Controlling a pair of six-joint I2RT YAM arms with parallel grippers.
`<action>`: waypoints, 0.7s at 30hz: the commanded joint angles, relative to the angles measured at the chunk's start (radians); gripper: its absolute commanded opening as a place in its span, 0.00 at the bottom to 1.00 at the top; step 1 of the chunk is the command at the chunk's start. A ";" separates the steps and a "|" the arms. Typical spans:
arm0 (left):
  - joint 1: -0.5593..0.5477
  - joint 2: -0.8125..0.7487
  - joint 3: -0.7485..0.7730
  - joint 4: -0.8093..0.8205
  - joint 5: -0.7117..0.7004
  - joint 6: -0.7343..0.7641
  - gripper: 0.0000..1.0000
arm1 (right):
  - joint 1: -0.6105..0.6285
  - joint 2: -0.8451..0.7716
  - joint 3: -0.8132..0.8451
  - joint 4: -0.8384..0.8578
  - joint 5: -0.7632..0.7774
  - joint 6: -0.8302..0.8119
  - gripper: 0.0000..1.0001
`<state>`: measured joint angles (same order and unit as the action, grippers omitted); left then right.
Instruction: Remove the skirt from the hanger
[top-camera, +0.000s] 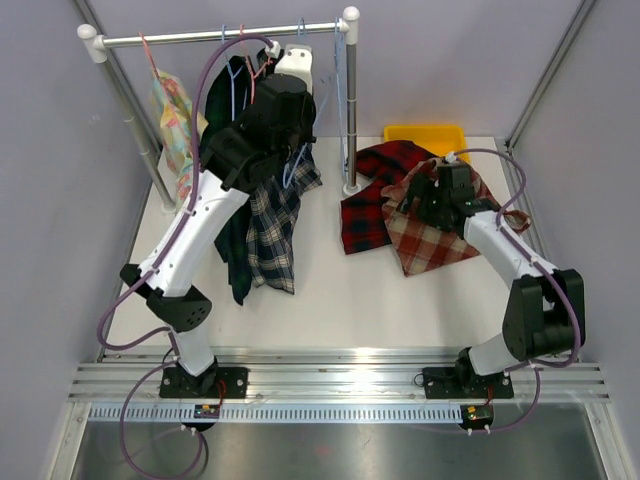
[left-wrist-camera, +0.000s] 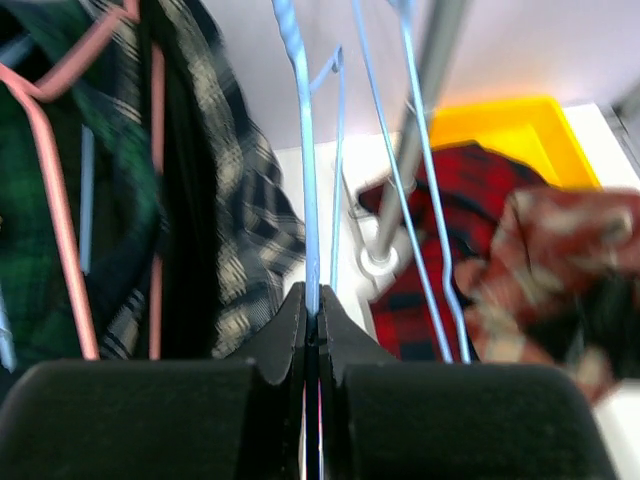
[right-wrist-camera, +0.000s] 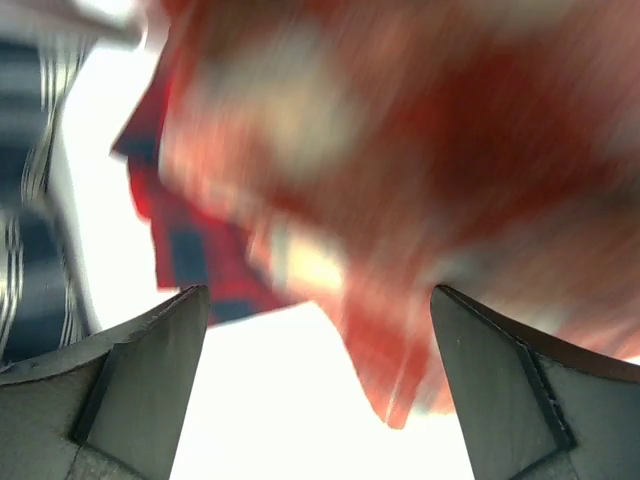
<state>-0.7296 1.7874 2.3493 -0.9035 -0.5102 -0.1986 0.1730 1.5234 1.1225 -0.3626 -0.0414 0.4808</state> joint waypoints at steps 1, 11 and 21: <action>0.021 0.009 0.033 0.199 -0.073 0.054 0.00 | 0.081 -0.120 -0.091 0.102 -0.065 0.076 0.99; 0.035 0.113 0.104 0.322 -0.031 0.103 0.00 | 0.235 -0.112 -0.102 0.103 0.003 0.053 0.97; 0.067 0.133 0.046 0.295 0.071 0.002 0.00 | 0.241 -0.126 -0.151 0.116 0.011 0.045 0.97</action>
<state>-0.6651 1.9614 2.4062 -0.6430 -0.4892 -0.1444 0.4061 1.4185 0.9890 -0.2832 -0.0460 0.5217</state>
